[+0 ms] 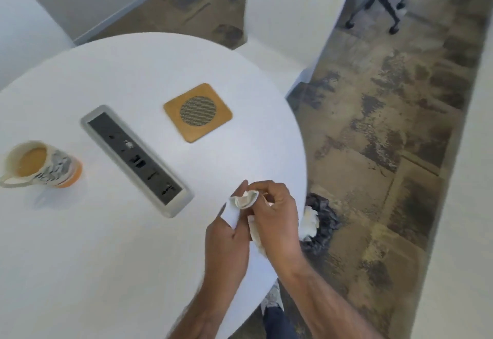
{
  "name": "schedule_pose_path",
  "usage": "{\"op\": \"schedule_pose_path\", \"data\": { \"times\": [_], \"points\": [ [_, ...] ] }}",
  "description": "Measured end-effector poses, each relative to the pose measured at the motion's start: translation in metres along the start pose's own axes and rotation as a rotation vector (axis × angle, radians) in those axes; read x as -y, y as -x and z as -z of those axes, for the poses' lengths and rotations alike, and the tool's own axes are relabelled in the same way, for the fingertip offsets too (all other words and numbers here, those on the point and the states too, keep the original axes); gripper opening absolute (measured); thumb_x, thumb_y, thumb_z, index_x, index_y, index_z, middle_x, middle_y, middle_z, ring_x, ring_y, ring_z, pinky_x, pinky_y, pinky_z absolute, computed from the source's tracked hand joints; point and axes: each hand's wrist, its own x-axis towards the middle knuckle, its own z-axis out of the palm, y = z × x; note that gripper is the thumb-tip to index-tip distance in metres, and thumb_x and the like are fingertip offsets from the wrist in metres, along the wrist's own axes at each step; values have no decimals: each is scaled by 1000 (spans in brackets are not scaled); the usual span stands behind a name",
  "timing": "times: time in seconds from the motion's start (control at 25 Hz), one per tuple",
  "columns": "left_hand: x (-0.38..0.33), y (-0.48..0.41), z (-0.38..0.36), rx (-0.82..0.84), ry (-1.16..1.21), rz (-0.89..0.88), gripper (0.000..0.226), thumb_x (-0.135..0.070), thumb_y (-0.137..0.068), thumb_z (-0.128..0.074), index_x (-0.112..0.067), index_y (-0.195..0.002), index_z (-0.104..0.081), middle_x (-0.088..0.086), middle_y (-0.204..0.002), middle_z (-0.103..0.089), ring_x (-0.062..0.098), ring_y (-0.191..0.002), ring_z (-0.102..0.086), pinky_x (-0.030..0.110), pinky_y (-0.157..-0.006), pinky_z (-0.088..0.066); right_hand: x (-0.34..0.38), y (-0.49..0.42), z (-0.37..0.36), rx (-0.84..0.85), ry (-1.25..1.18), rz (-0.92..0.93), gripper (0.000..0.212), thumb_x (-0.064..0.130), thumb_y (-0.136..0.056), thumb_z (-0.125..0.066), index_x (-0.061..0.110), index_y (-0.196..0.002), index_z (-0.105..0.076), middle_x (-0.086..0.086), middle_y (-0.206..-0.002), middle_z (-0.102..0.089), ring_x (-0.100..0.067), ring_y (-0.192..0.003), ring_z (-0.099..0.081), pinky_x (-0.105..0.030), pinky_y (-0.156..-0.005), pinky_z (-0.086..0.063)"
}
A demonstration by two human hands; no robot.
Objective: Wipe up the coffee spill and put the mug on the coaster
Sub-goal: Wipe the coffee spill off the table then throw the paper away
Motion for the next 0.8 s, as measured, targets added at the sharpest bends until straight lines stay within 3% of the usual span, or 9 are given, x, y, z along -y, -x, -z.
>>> {"op": "schedule_pose_path", "data": {
  "times": [0.08,0.16,0.2,0.32,0.4,0.44,0.56,0.68,0.8],
  "points": [
    [8,-3,-44,-42,-87,-25,27,-44,-96,-56,-48,-120,-70,-15,-114,-75,5,-110,-70,26,-91,-54,-4,-8,43,-75,230,-61,19,49,-94,-59,32,-103,-63,4,-99,-67,-12,-88,-67,-40,-79,-57],
    [14,-5,-84,-64,-286,-184,40,-11,-96,-64,-47,-113,-69,-11,-109,-70,-2,-104,-66,14,-85,-47,-11,-8,89,-59,342,-198,40,65,-97,-45,27,-97,-58,3,-89,-66,-13,-77,-65,-38,-71,-52],
    [20,-7,-103,-57,-352,-265,45,0,-92,-65,-39,-114,-71,-9,-110,-67,-5,-103,-63,9,-84,-45,-14,-5,113,-59,282,-275,50,68,-98,-39,24,-98,-62,0,-88,-70,-17,-76,-67,-40,-70,-54],
    [34,-8,-159,190,-498,-328,41,-6,-89,-60,-23,-125,-69,-7,-126,-59,-1,-110,-60,19,-88,-52,-20,4,168,-35,-188,-381,52,62,-104,-35,28,-107,-74,-4,-93,-80,-19,-85,-77,-40,-72,-62],
    [52,-6,-187,413,-673,-331,51,-12,-94,-53,-26,-143,-56,-11,-150,-49,5,-131,-53,28,-104,-50,-40,-8,190,-97,-246,-394,42,49,-107,-41,26,-106,-76,-2,-96,-81,-15,-89,-77,-37,-74,-61],
    [62,-7,-198,481,-693,-303,55,-13,-96,-49,-28,-150,-49,-14,-159,-41,4,-141,-45,29,-112,-44,-54,-18,198,-162,-224,-419,35,40,-108,-46,24,-104,-77,-3,-94,-81,-16,-87,-77,-37,-71,-60],
    [100,-14,-226,548,-572,-56,55,-21,-103,-37,-33,-156,-41,-21,-166,-27,-4,-151,-25,26,-124,-25,-113,-61,211,-363,-206,-501,21,13,-100,-60,17,-93,-80,-14,-84,-79,-35,-81,-76,-56,-70,-61],
    [148,-35,-248,535,-418,285,53,-36,-104,-36,-33,-157,-38,-14,-168,-26,3,-154,-21,37,-129,-17,-163,-105,213,-462,32,-506,6,8,-93,-72,13,-97,-71,-5,-76,-74,-18,-58,-65,-32,-51,-54],
    [210,-75,-273,428,-375,528,74,-64,-85,-35,-26,-146,-54,2,-157,-49,17,-145,-44,46,-120,-36,-215,-144,202,-426,213,-451,11,12,-92,-72,14,-88,-62,4,-72,-65,-9,-56,-54,-27,-49,-46]
  ]
}}
